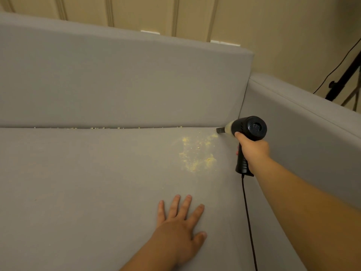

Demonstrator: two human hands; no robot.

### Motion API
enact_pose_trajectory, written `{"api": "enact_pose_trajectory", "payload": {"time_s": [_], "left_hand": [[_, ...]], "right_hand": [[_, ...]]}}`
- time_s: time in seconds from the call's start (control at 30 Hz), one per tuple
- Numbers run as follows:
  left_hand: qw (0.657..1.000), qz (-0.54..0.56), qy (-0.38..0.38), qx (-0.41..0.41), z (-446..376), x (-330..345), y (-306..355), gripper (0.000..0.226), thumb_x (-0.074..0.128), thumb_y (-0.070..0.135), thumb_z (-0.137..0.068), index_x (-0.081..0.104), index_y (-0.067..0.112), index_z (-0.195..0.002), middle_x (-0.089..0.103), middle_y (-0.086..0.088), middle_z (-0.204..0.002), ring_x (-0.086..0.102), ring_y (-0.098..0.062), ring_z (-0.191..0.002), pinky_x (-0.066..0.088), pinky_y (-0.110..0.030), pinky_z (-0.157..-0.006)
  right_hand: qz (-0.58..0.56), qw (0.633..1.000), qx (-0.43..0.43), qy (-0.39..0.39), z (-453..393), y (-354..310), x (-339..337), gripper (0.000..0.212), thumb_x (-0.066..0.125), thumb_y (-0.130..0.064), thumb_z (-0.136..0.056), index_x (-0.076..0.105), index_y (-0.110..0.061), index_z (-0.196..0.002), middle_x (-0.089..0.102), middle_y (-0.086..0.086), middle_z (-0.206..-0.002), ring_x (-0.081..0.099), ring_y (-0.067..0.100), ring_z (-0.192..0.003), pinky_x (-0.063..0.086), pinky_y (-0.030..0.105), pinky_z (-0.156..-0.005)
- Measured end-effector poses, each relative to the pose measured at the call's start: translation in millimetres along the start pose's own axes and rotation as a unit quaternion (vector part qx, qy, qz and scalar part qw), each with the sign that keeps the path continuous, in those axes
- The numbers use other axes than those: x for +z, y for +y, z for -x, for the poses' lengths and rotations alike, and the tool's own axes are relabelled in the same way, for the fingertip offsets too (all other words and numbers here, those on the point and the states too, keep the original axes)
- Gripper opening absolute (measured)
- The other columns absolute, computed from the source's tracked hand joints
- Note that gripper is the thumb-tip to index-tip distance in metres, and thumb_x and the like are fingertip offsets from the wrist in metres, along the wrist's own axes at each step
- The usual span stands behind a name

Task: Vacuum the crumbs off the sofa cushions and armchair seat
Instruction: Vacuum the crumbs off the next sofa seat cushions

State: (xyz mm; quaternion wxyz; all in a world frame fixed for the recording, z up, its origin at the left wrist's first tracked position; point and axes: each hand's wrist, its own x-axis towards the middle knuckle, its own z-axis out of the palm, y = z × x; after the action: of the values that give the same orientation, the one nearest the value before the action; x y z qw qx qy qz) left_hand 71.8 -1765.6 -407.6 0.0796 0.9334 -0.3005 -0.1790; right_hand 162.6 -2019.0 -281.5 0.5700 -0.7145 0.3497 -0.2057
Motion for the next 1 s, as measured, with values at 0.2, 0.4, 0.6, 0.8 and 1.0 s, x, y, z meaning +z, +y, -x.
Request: {"api": "enact_pose_trajectory", "payload": {"time_s": [0.2,0.4,0.6,0.8,1.0], "left_hand": [[1.0,-0.005,-0.01,-0.001,0.2,-1.2,0.4,0.071,0.023,0.07,-0.101,-0.017,0.054,-0.157,-0.031,0.011,-0.167,-0.034,-0.022,-0.152,-0.025,-0.062,-0.116],[1.0,-0.01,-0.022,-0.006,0.6,-4.3,1.2,0.071,0.023,0.069,-0.101,-0.017,0.054,-0.157,-0.031,0.011,-0.167,-0.035,-0.023,-0.152,-0.025,-0.062,-0.116],[1.0,-0.002,-0.015,0.002,6.3,-7.5,0.0,0.07,0.023,0.069,-0.101,-0.013,0.051,-0.16,-0.027,0.01,-0.169,-0.031,-0.024,-0.154,-0.023,-0.063,-0.117],[1.0,0.001,0.012,0.015,8.5,-0.9,-4.6,0.07,0.024,0.068,-0.102,-0.011,0.05,-0.16,-0.024,0.009,-0.17,-0.03,-0.022,-0.154,-0.024,-0.06,-0.118],[1.0,-0.005,0.002,0.008,4.4,-2.1,-1.6,0.07,0.024,0.067,-0.101,-0.012,0.05,-0.16,-0.026,0.009,-0.169,-0.031,-0.023,-0.154,-0.023,-0.062,-0.118]], "right_hand": [[0.011,1.0,-0.003,-0.022,-0.5,2.2,3.8,0.034,0.082,-0.044,-0.081,0.068,-0.018,-0.099,0.074,0.011,-0.084,0.075,0.032,-0.087,0.061,0.049,-0.088],[0.069,0.993,-0.03,-0.095,16.8,-5.0,-6.3,0.031,0.08,-0.036,-0.089,0.07,-0.013,-0.106,0.075,0.014,-0.091,0.073,0.025,-0.075,0.057,0.035,-0.068],[0.101,0.99,-0.074,-0.071,33.4,-15.9,-16.9,0.025,0.081,-0.036,-0.088,0.07,-0.014,-0.096,0.074,0.012,-0.081,0.073,0.027,-0.074,0.061,0.042,-0.078],[0.063,0.997,-0.034,-0.013,34.0,-14.3,-37.8,0.024,0.079,-0.034,-0.09,0.062,-0.017,-0.089,0.07,0.013,-0.08,0.07,0.031,-0.078,0.057,0.042,-0.077],[0.047,0.998,-0.008,-0.035,37.8,-3.1,-35.3,0.028,0.08,-0.038,-0.089,0.066,-0.014,-0.096,0.071,0.013,-0.081,0.07,0.031,-0.079,0.058,0.046,-0.084]]}}
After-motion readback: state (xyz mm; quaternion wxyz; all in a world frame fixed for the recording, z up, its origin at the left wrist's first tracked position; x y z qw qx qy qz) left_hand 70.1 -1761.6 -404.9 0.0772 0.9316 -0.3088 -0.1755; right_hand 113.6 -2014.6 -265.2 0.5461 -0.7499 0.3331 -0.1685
